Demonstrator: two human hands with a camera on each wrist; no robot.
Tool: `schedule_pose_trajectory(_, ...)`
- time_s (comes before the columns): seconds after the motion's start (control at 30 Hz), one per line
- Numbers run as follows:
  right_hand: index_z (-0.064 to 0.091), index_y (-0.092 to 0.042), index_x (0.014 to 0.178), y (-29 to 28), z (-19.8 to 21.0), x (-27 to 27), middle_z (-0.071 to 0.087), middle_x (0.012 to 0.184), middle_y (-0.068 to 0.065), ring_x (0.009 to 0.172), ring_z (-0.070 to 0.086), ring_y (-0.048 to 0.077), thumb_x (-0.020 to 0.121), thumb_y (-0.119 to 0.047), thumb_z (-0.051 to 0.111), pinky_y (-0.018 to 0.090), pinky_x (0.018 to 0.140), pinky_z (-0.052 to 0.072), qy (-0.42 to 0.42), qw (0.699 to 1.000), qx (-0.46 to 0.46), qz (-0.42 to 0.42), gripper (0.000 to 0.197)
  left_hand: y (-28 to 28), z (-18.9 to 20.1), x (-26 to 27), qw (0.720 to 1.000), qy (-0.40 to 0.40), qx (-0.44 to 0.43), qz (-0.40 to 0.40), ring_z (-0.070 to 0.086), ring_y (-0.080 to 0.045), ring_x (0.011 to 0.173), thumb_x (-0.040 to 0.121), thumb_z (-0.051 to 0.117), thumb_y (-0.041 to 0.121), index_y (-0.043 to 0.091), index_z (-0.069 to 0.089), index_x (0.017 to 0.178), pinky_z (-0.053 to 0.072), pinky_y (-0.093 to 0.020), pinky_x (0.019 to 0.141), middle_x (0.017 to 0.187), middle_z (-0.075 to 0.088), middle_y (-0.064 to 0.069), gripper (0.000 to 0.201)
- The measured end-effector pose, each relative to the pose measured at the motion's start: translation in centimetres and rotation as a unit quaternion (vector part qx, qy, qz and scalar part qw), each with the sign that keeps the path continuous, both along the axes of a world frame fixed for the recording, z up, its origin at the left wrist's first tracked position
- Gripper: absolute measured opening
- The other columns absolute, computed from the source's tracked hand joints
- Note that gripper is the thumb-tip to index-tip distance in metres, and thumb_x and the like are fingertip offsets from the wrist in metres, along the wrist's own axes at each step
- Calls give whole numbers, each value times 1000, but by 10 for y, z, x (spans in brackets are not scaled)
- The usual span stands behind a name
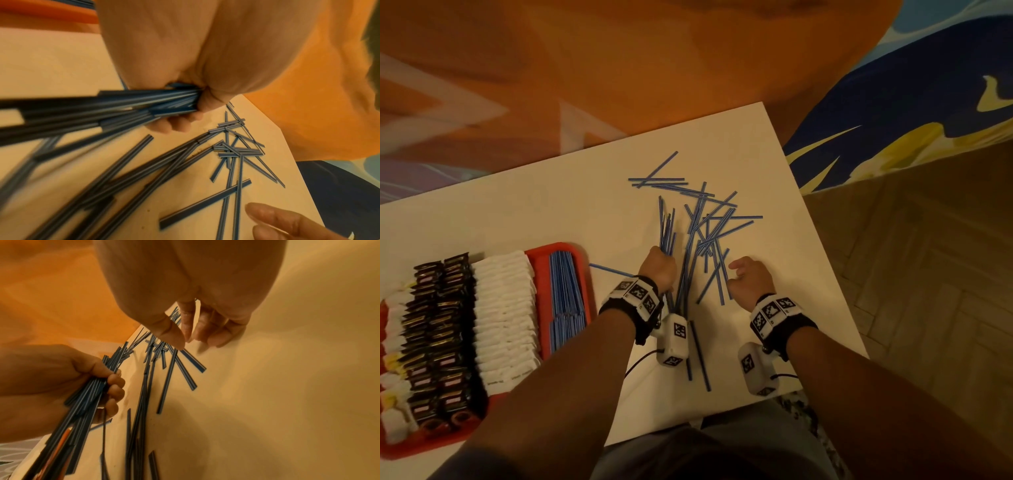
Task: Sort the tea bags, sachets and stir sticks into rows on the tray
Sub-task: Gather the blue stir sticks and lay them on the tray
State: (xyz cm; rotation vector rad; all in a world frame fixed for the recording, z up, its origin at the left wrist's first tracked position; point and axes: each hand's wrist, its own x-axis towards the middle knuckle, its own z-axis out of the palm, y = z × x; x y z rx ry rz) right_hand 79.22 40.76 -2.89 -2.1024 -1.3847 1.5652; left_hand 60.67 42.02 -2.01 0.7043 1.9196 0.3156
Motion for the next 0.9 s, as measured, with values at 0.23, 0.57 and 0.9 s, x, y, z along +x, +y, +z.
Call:
schedule_pose_trajectory(0.23,58,-15,120,5,8,-1,54,123,7,91,51,16,87,-6,59,5,46,35,-19,999,-14,35,35,-14,7,-9,995,-60,35,71,33,-17,54,100,34,8,13,44,84,24,-27,49,77,45,-6,19)
schedule_pose_trajectory(0.57,64,-8,107,38,37,-55,66,100,13,96,65,32,96,-46,52,41,90,54,124,985,-63,-97,42,-41,31,-5,991,-70,107,-44,38,-19,53,97,38,5,4,53,93,27,-29,51,68,49,-5,16)
schedule_pose_trajectory(0.9,46,-9,118,36,69,-91,58,104,15,74,64,31,103,-22,47,49,76,54,361,888,-132,-251,20,-57,48,-8,983,-101,127,-91,37,-16,52,91,41,7,7,53,79,28,-31,54,61,47,-1,17)
